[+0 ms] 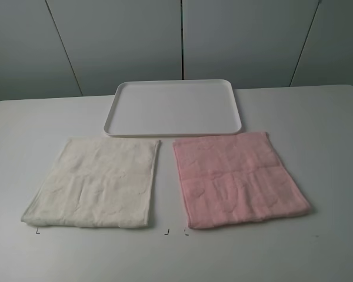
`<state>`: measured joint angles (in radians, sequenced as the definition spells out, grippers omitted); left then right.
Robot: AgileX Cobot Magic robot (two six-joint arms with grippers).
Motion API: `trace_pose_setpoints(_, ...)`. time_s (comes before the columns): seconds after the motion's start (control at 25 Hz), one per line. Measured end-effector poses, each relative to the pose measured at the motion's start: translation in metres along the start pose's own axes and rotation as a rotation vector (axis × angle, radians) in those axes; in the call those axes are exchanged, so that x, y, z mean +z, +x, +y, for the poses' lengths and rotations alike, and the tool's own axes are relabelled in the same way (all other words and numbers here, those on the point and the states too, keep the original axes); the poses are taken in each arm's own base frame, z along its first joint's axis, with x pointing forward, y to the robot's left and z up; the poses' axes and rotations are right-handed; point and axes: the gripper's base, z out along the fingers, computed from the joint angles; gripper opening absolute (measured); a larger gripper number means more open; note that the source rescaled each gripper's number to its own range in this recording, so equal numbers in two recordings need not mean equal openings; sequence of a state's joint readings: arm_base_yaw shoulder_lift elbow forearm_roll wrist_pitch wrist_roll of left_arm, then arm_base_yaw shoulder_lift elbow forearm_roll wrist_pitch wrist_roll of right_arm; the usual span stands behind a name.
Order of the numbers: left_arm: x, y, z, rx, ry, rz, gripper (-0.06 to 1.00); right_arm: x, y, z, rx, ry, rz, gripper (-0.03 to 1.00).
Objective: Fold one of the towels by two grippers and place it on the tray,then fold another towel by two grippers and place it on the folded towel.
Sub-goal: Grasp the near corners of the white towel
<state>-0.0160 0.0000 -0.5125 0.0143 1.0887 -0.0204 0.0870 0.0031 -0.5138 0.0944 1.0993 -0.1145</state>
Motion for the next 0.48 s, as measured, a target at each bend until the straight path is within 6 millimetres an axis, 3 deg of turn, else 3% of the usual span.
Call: trace_pose_setpoints(0.48,0.0,0.0,0.0,0.0,0.0,0.0,0.99,0.0,0.0,0.0,0.0,0.0,0.0,1.0)
